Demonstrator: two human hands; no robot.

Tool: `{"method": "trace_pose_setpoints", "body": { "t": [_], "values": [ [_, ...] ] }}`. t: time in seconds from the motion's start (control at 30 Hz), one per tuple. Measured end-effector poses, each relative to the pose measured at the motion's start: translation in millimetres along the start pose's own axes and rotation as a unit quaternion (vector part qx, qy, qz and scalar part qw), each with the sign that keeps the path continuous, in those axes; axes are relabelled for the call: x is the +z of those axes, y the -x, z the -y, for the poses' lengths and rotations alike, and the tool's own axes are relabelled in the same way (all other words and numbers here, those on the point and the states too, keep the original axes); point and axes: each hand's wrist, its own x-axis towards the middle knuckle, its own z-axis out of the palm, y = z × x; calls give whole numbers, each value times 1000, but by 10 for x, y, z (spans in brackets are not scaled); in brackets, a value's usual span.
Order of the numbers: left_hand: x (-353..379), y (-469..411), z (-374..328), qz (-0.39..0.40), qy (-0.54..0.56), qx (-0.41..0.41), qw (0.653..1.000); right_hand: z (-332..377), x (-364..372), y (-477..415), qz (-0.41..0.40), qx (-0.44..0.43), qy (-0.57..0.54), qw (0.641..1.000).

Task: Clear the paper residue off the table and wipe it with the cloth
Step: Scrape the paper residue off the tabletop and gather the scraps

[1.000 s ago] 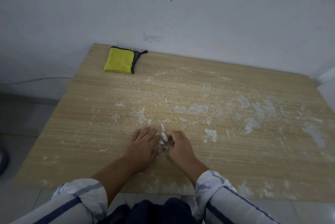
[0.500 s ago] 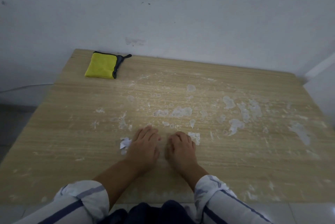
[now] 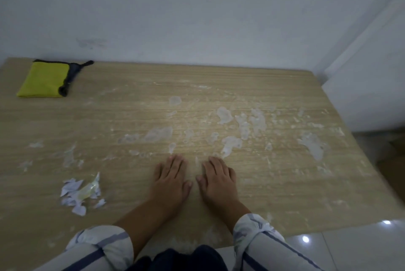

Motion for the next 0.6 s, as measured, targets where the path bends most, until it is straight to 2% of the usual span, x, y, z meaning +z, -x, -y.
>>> {"method": "trace_pose_setpoints", "body": {
  "t": [0.47, 0.6],
  "values": [
    [80, -494, -895, 15, 0, 12, 1000, -774, -155, 90, -53, 58, 9, 997],
    [100, -594, -1035, 25, 21, 42, 999, -931, -187, 134, -58, 70, -2, 996]
  ]
}}
